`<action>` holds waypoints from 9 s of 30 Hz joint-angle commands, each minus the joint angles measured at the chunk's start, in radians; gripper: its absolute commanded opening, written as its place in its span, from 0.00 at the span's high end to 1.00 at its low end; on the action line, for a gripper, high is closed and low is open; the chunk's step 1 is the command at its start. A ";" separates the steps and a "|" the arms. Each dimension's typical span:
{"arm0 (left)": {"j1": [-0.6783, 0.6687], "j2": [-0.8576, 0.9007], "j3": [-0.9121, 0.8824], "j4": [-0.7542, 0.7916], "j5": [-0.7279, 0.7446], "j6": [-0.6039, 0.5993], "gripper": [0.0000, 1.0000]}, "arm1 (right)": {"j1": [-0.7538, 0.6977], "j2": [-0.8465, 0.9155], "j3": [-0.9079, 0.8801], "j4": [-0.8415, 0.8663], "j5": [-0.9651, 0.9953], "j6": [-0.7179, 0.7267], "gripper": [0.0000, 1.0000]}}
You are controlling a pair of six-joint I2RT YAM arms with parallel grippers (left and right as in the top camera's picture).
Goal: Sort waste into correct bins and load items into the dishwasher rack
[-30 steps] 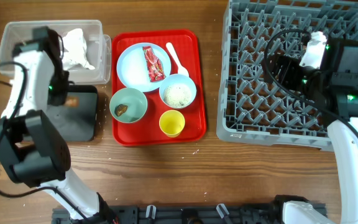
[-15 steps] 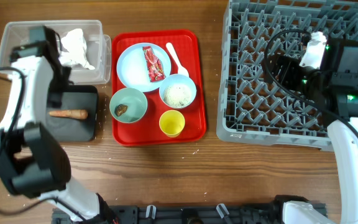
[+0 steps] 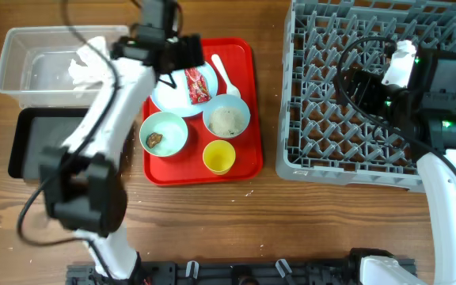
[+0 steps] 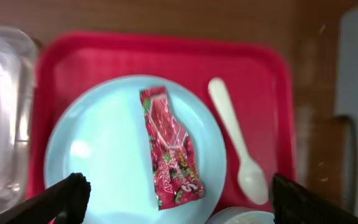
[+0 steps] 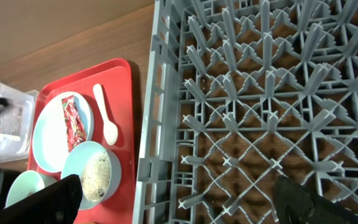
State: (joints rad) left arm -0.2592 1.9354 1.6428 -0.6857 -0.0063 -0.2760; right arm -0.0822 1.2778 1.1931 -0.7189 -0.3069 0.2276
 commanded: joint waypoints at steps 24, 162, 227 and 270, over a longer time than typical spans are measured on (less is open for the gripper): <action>-0.038 0.330 0.022 0.103 -0.014 0.105 0.96 | 0.000 0.009 0.009 -0.035 -0.002 0.019 0.00; 0.700 -0.162 -0.382 -0.374 1.305 0.298 0.96 | 0.000 0.009 0.009 -0.037 0.002 0.038 0.00; -0.417 0.148 -0.140 -0.055 -0.074 0.319 0.83 | 0.000 0.009 0.009 -0.041 0.002 0.037 0.00; 0.650 -0.118 0.108 -0.648 0.584 0.222 0.96 | 0.000 0.009 0.009 -0.034 0.025 0.035 0.00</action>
State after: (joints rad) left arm 0.2901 1.8397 1.7664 -1.3437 0.4637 -0.1314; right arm -0.0822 1.2781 1.1931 -0.7563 -0.3050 0.2577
